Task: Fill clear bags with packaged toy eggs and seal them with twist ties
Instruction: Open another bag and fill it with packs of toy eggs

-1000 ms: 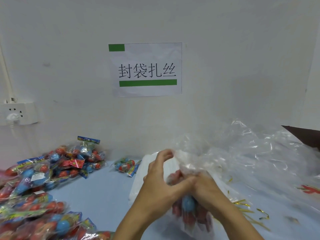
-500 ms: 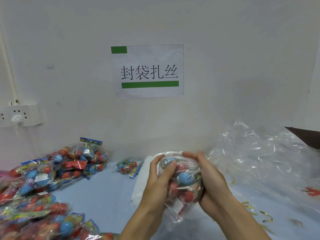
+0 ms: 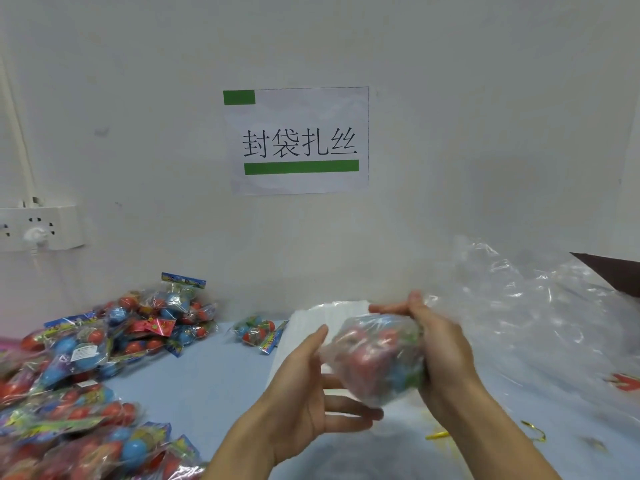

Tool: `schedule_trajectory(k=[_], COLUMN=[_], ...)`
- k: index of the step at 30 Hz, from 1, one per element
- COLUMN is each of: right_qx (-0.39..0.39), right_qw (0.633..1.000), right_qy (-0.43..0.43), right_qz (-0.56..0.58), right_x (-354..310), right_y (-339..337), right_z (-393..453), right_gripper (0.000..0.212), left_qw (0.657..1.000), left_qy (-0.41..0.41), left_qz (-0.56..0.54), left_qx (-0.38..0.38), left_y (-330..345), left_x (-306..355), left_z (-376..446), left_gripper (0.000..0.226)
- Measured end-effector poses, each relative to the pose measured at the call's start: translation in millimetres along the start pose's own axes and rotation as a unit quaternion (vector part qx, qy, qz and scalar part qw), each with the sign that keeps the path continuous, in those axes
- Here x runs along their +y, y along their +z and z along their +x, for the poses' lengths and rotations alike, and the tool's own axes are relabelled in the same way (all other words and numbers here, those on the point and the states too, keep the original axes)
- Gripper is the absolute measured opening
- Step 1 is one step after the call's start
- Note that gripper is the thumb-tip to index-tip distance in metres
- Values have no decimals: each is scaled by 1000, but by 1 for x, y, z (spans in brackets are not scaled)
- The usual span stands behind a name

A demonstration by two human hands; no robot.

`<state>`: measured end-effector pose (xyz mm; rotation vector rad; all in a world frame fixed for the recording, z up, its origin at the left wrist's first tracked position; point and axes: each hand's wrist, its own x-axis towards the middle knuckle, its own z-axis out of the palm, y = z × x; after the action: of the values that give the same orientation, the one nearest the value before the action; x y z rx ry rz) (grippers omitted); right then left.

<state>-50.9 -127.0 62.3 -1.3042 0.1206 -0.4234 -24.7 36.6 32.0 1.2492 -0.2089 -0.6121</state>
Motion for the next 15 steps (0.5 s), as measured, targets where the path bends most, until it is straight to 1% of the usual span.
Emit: schedule_trajectory(k=[2,3,4,5,7,8,9,12,13,15], right_qx=[72,97,115,122,116,112,105,86,78,77], right_qw=[993,986,979,973,964,962,960,967,973,989], right_qy=[41,61,81,101,138,148,155,154,146,98], right_qz=[83,121,148,168,194,202,208,186,160,76], right_x=[-2,0,2,5,9,11,12,13,13,14], right_y=[-6,-9,-10,-9,-2,2,7,17,20,27], right_z=[4,5,7,7,7,6,5,0,-3,-7], right_gripper=[50,45,39,35,35,37,39,42,42,45], left_qw=[990,979,966,953,928,919,913,906,905,917], left_qy=[79,116,155,189,231,260,292,354,359,332], left_qz=[94,146,193,233,291,297,284,216,201,177], left_qx=[62,79,69,42,-6,-12,4,88,109,135], left_y=[4,6,8,8,14,16,18,19,16,9], left_x=[-6,-9,-10,-13,-15,-17,-18,-14,-12,-8], left_z=[5,6,6,5,2,3,5,8,8,6], left_gripper=[28,29,45,63,88,93,91,72,66,63])
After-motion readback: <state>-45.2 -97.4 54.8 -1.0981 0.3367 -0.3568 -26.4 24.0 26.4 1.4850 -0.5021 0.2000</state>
